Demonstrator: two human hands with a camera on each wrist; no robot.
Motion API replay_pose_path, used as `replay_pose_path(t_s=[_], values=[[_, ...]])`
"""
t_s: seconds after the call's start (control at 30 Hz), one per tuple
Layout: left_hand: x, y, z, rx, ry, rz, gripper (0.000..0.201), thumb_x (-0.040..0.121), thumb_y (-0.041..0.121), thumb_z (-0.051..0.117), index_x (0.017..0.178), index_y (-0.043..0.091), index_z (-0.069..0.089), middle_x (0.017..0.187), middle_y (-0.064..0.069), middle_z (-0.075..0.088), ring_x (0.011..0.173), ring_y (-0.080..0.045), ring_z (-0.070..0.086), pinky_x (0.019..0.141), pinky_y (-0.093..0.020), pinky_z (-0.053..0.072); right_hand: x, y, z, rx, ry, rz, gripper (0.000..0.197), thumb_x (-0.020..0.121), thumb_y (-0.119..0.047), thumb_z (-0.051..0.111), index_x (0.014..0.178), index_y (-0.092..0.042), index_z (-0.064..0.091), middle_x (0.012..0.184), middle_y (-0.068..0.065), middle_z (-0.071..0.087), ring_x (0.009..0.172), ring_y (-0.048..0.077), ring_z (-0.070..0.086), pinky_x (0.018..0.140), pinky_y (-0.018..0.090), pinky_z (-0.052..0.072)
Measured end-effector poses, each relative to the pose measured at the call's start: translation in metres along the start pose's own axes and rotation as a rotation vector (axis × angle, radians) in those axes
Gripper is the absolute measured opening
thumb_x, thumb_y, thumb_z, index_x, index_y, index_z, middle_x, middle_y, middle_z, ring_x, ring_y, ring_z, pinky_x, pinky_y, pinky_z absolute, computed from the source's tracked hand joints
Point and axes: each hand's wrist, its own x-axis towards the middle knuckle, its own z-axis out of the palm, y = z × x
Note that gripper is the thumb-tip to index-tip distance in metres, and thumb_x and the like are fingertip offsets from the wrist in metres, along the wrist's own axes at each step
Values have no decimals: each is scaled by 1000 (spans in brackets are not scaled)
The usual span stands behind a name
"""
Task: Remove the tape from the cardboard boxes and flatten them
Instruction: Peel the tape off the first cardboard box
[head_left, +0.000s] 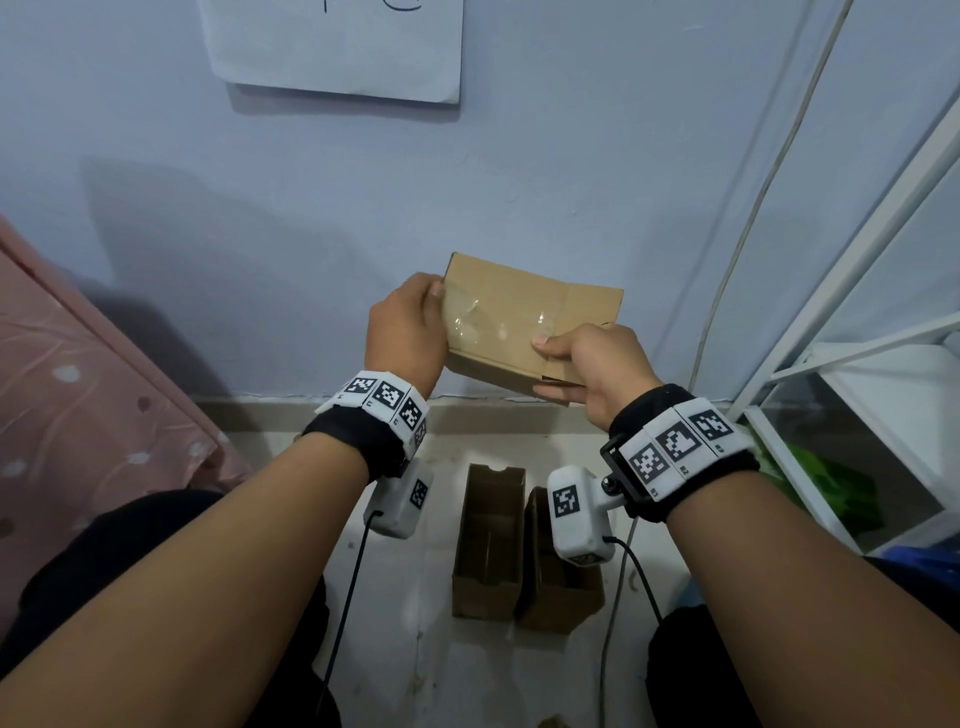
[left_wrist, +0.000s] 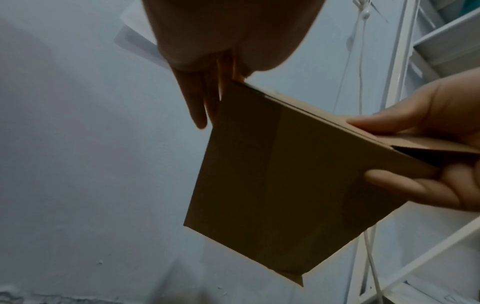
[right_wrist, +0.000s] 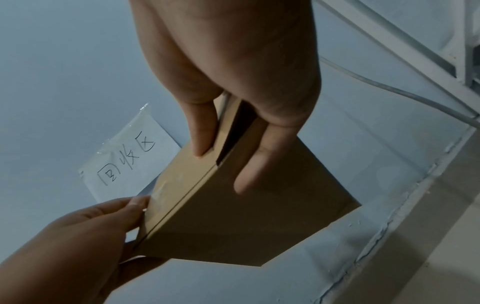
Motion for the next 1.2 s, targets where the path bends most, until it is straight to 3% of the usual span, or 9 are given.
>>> replay_pose_path(t_s=[0.43, 0.53, 0.6, 0.7, 0.77, 0.97, 1.03, 1.13, 1.2], values=[[9, 3, -16, 149, 93, -52, 61, 102, 48, 50, 55, 14, 32, 50, -1, 34, 49, -21, 34, 49, -35, 24, 5, 4, 8, -108, 76, -62, 33, 85, 2, 76, 114, 7, 62, 107, 17, 69, 105, 29, 72, 66, 43, 66], [14, -7, -16, -35, 95, -102, 15, 96, 9, 56, 96, 12, 71, 82, -7, 70, 72, -23, 68, 67, -39, 58, 6, 5, 7, -93, 90, -61, 35, 85, 2, 76, 116, 7, 62, 111, 19, 70, 103, 29, 72, 68, 45, 66], [12, -6, -19, -122, 57, -216, 45, 93, -8, 48, 132, 9, 63, 102, -9, 73, 90, -23, 74, 81, -43, 62, 6, 5, 7, -79, 84, -56, 30, 86, 2, 75, 113, 3, 61, 106, 15, 70, 103, 26, 72, 70, 46, 66], [10, 1, -21, -168, 41, -252, 21, 101, 17, 58, 94, 1, 70, 86, -12, 74, 70, -26, 76, 66, -47, 64, 7, 5, 6, -54, 67, -55, 25, 87, 3, 74, 107, -1, 60, 93, 7, 69, 97, 21, 72, 73, 46, 65], [9, 5, -23, -51, 27, -268, 62, 99, 48, 57, 71, -6, 66, 61, -16, 70, 50, -30, 69, 56, -41, 61, 7, 5, 5, -56, 69, -55, 24, 87, 2, 74, 108, 0, 61, 94, 8, 70, 96, 20, 73, 74, 47, 65], [10, -6, -25, 95, 33, -163, 26, 89, 9, 64, 113, 13, 74, 106, -5, 75, 98, -24, 70, 88, -34, 55, 7, 5, 3, -37, 80, -58, 30, 88, 2, 74, 115, 6, 62, 110, 14, 71, 100, 20, 73, 68, 42, 66], [8, -1, -25, 153, 22, -158, 17, 96, 24, 62, 98, 17, 78, 100, -2, 77, 95, -25, 70, 82, -32, 52, 7, 5, 2, -28, 71, -54, 22, 88, 3, 74, 105, 0, 60, 105, 12, 70, 101, 20, 72, 69, 41, 66], [3, 6, -22, 267, -11, -211, 81, 93, 72, 33, 66, 6, 71, 64, -6, 69, 65, -29, 64, 66, -34, 51, 6, 5, 2, -10, 59, -51, 19, 89, 4, 73, 99, -3, 59, 96, 7, 68, 97, 19, 71, 68, 40, 65], [2, 1, -17, 255, -41, -160, 67, 97, 58, 41, 68, 4, 68, 65, -8, 69, 67, -32, 64, 65, -34, 51, 6, 5, 1, -6, 60, -55, 18, 88, 4, 73, 98, -3, 60, 97, 7, 67, 94, 18, 70, 67, 40, 65]])
